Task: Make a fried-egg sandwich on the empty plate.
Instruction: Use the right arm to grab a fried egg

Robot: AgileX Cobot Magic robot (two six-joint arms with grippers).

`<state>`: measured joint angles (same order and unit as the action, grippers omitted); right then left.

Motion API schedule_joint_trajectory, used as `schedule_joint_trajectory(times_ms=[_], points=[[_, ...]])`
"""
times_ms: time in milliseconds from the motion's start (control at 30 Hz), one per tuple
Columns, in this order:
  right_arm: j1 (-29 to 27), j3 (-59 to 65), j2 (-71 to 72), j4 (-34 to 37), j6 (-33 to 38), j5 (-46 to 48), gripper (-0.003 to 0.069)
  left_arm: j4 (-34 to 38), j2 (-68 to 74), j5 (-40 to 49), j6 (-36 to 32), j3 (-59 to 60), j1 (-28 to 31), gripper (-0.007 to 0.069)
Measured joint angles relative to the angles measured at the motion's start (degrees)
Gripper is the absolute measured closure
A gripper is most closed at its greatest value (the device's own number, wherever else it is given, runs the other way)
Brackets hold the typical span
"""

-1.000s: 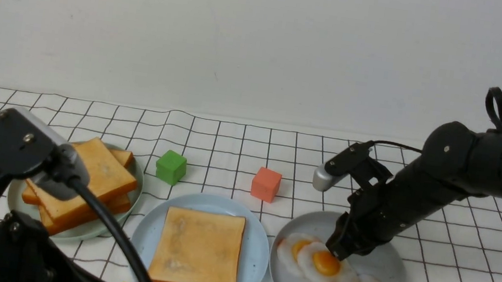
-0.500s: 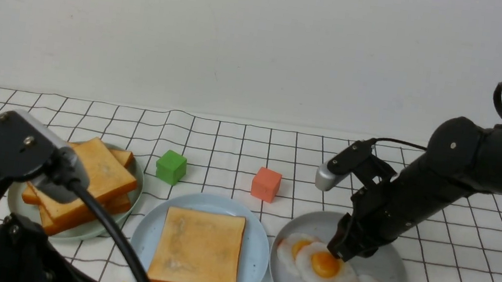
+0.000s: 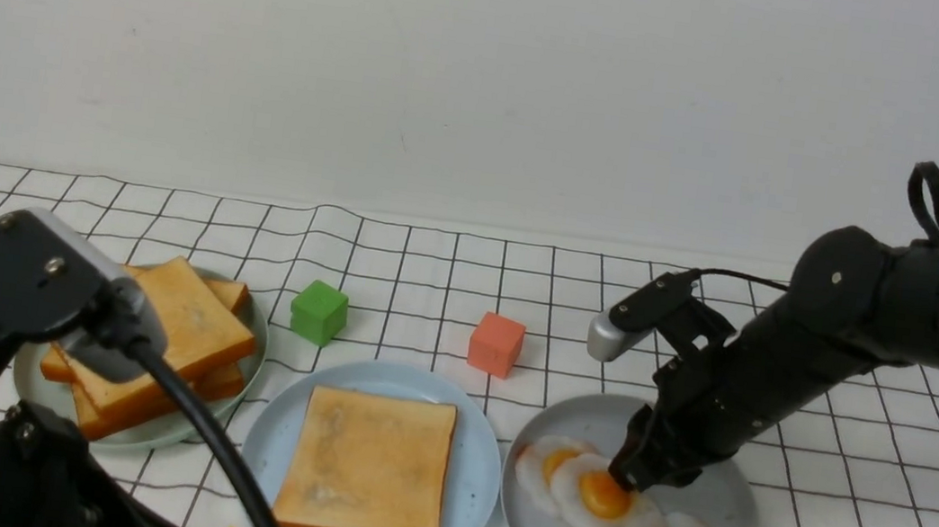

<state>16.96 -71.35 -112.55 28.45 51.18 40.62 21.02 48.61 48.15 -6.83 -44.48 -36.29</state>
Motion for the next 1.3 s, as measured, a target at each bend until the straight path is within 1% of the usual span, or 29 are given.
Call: schedule_joint_trajectory(times_ms=[67, 167, 200, 333, 400, 967, 1300], points=[[-0.1, -0.2, -0.2, 0.3, 0.0, 0.4, 0.0431, 0.0, 0.0, 0.0, 0.0, 0.0, 0.0, 0.0533], [-0.2, -0.3, -0.2, 0.5, 0.0, 0.9, 0.0482, 0.0, 0.0, 0.0, 0.0, 0.0, 0.0, 0.0533], [-0.2, -0.3, -0.2, 0.6, 0.0, 0.9, 0.0487, 0.0, 0.0, 0.0, 0.0, 0.0, 0.0, 0.0533], [-0.3, -0.3, -1.0, 0.0, 0.0, 0.2, 0.0629, 0.0, 0.0, 0.0, 0.0, 0.0, 0.0, 0.0526], [-0.3, -0.3, -1.0, 0.0, 0.0, 0.1, 0.0664, 0.0, 0.0, 0.0, 0.0, 0.0, -0.1, 0.0523], [-0.3, -0.2, -0.4, -0.1, 0.0, 0.2, 0.0670, 0.2, 0.0, 0.0, 0.0, 0.0, -0.1, 0.0515], [0.1, 0.3, 3.3, -0.9, 0.0, 2.6, 0.0671, 0.2, 0.0, -0.3, 0.0, 0.0, -0.1, 0.0515]])
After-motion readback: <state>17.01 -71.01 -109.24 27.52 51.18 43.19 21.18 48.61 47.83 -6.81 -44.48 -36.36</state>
